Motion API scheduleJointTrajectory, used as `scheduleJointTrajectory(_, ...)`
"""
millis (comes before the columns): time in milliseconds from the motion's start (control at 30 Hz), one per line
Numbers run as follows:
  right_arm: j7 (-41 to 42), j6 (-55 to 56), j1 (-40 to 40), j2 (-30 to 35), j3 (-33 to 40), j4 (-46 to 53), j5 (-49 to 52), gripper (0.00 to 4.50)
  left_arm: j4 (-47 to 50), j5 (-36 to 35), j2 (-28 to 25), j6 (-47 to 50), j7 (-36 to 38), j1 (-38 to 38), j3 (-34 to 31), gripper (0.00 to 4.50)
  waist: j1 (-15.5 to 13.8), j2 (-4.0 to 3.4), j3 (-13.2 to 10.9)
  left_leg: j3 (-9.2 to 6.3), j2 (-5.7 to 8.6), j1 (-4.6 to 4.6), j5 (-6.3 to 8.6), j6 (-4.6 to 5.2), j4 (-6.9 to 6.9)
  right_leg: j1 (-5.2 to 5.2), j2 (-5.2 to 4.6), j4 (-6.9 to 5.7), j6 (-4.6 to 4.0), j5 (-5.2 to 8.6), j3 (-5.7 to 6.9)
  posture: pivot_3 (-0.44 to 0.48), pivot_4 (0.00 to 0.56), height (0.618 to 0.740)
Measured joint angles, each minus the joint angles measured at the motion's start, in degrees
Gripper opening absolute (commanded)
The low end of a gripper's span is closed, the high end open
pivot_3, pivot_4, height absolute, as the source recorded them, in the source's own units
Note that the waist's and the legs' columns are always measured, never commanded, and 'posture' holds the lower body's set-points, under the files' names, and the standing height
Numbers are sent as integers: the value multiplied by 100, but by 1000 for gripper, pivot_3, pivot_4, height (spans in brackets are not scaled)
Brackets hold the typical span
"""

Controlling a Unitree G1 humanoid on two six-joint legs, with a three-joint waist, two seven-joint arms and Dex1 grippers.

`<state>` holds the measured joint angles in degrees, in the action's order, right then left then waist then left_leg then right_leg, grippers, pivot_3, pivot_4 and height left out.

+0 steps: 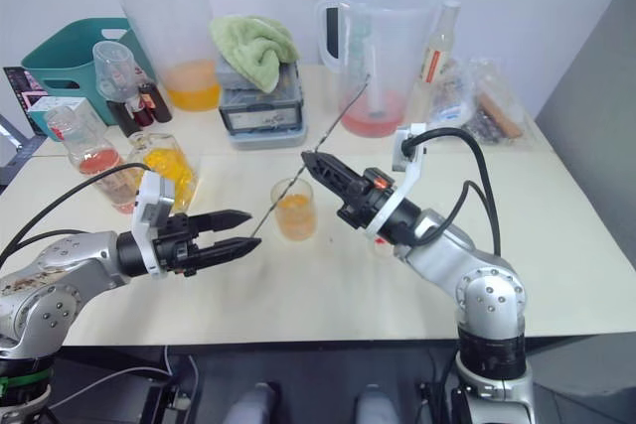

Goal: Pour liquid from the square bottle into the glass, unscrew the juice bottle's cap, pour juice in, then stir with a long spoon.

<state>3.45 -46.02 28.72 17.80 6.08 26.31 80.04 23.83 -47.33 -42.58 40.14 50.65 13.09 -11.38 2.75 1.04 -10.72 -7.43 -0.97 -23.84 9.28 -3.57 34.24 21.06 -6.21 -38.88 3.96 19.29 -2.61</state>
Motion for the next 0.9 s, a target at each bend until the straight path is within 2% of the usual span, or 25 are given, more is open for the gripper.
scheduleJointTrajectory(167, 55, 27, 472, 311, 149, -178, -2, 0, -145, 448, 8, -692, -40, -526, -524, 4464, -14, -1, -1, 3, 0, -1, 0, 0, -2, 3, 0, 0, -2, 0, -5, 0, 150, 740)
scheduleJointTrajectory(367, 296, -16, 1250, 723, 232, -422, -36, 0, -226, 803, 204, -1623, 56, -673, -768, 4464, -32, -1, -1, 6, 1, -7, 0, 0, -1, 5, -1, 3, -2, -1, -7, 0, 150, 740)
scheduleJointTrajectory(500, 801, -93, 2230, 1168, -29, -717, -732, 0, -223, 895, 276, -1916, 269, -739, -657, 4464, -23, -3, -2, 6, -5, -9, 0, 1, -6, 13, 3, 1, -8, 2, -2, 0, 150, 740)
scheduleJointTrajectory(900, 2175, -100, 2806, 1219, -1194, -1359, -2810, 0, -342, 893, 334, -1903, 272, -666, -467, 4464, -8, -2, -1, 2, -3, -26, 0, 0, -1, 27, 3, -2, -8, 2, 1, 0, 150, 740)
